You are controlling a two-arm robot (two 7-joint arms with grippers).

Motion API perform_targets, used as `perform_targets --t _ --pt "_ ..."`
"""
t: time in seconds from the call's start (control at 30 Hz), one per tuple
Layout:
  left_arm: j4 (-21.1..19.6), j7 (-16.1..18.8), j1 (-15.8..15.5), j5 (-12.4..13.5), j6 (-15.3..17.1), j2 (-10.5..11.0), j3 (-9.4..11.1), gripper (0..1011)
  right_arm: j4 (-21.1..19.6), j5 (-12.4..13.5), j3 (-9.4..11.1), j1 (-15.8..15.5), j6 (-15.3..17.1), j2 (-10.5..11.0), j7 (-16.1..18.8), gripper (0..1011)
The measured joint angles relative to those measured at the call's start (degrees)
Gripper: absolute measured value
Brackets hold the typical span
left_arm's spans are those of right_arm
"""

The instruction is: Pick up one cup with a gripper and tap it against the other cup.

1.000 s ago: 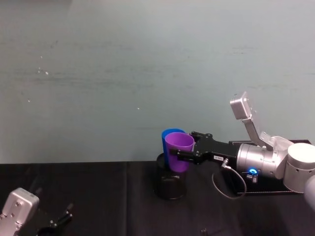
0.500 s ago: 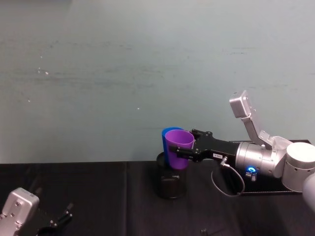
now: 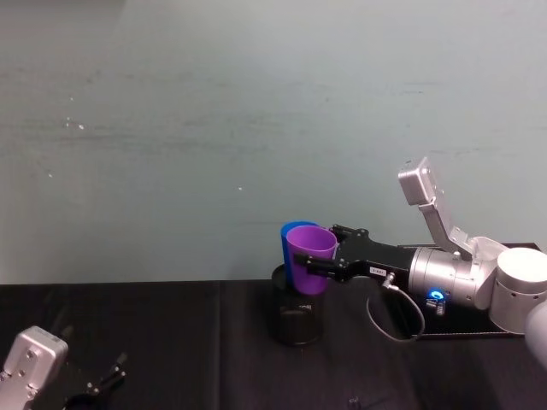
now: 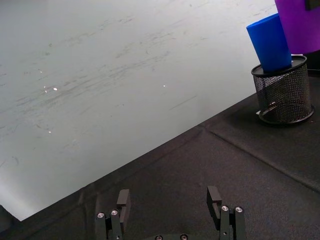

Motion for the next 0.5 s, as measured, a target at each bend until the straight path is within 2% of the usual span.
perform_targets --t 0.5 --pt "0.0 0.0 0.0 0.0 0.0 0.0 0.0 1000 -0.12 0.08 -0.11 -0.08 0.09 0.06 -0.05 734"
